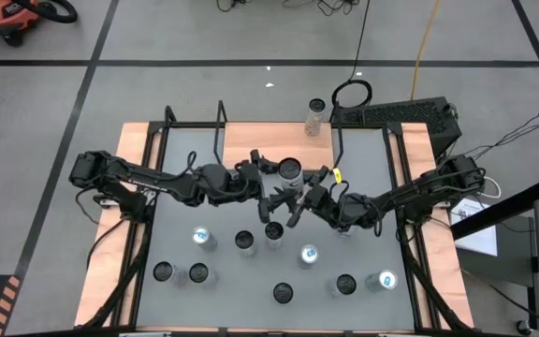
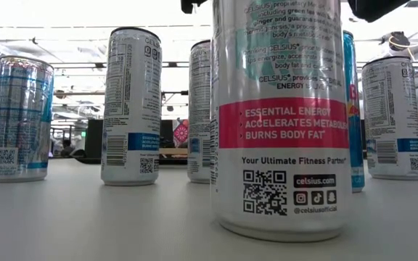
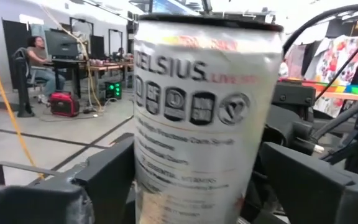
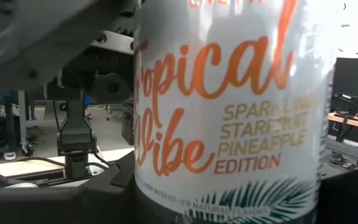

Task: Place canned beverage on shelf
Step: Put the top white yellow soda can on the shelf aligned with the white yellow soda can

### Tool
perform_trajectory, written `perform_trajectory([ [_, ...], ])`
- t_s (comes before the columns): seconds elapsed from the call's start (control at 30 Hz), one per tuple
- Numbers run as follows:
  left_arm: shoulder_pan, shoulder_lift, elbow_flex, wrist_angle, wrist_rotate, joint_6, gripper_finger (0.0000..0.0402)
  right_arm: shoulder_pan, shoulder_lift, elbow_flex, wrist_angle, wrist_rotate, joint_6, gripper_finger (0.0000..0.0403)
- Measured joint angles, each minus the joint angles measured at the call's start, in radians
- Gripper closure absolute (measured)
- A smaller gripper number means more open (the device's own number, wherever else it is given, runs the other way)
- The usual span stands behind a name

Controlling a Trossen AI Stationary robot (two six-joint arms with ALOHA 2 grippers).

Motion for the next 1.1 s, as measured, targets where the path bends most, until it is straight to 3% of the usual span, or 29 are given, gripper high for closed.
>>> perform_trajectory([
  [0.37, 0.005, 0.000, 0.000, -0.009, -0.012, 0.007, 0.0160, 0.000, 0.000, 0.000, -0.007, -0.001, 0.011, 0.0190],
  [0.77, 0.001, 0.002, -0.002, -0.068, -0.004, -0.004, 0.0160, 0.062, -0.026, 0.001, -0.098, 0.033, 0.046, 0.0126],
  [0.9, 0.003, 0.002, -0.002, -0.070, 0.051, 0.001, 0.0160, 0.099, -0.064, 0.001, -0.219, 0.086, 0.091, 0.0113],
  [1.1, 0.004, 0.001, -0.002, -0.076, 0.153, 0.088, 0.0159, 0.144, -0.192, 0.001, -0.505, 0.050, 0.245, 0.0110],
])
